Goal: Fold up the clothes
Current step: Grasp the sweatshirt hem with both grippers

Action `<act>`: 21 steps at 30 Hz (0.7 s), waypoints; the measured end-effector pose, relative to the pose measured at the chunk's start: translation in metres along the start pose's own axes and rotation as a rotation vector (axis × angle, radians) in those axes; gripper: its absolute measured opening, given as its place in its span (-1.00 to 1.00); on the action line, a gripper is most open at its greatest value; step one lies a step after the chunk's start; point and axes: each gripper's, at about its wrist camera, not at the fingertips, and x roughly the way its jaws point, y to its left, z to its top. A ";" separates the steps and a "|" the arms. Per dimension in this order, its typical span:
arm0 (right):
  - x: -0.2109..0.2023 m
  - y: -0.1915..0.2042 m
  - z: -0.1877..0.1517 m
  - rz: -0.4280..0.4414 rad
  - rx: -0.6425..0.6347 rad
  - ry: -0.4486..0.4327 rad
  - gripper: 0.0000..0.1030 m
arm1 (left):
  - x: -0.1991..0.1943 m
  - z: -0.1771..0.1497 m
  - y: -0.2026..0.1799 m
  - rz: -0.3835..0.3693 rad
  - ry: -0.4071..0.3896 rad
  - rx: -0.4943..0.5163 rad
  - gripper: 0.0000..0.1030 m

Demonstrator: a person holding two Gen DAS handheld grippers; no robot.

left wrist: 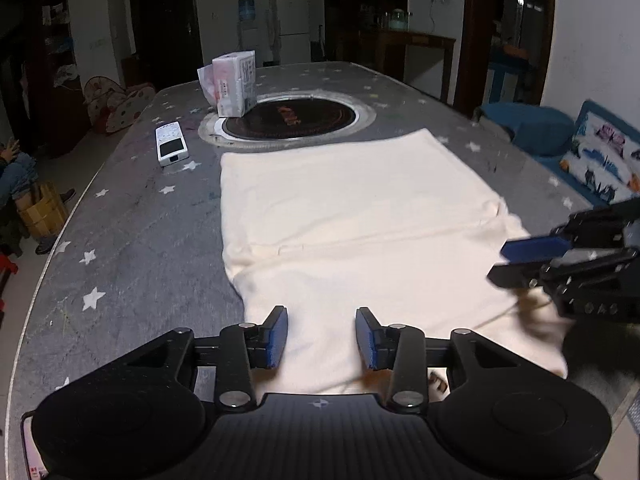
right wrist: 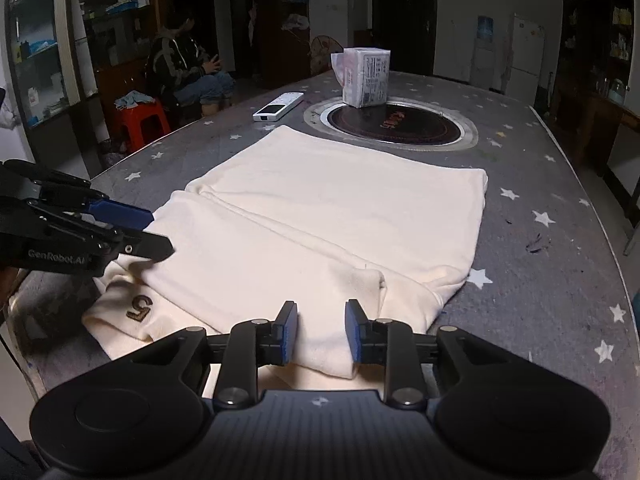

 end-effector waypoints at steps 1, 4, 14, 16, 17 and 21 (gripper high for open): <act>-0.002 0.001 0.000 -0.003 -0.003 -0.002 -0.50 | 0.000 -0.001 0.001 0.004 0.003 -0.002 -0.15; -0.008 0.002 0.001 -0.009 -0.004 -0.012 -0.50 | -0.005 -0.002 0.003 -0.002 -0.006 -0.014 -0.15; -0.026 0.003 -0.007 -0.025 0.014 -0.034 -0.41 | -0.011 -0.008 0.002 0.011 -0.006 -0.025 -0.10; -0.030 0.003 -0.009 -0.029 0.019 -0.037 -0.38 | -0.015 -0.008 0.003 0.014 -0.013 -0.031 -0.08; -0.031 0.003 -0.011 -0.031 0.022 -0.038 -0.33 | -0.017 -0.009 0.003 0.018 -0.016 -0.031 -0.07; -0.036 0.004 -0.017 -0.034 0.035 -0.041 -0.32 | -0.024 -0.011 0.001 0.023 -0.021 -0.020 -0.04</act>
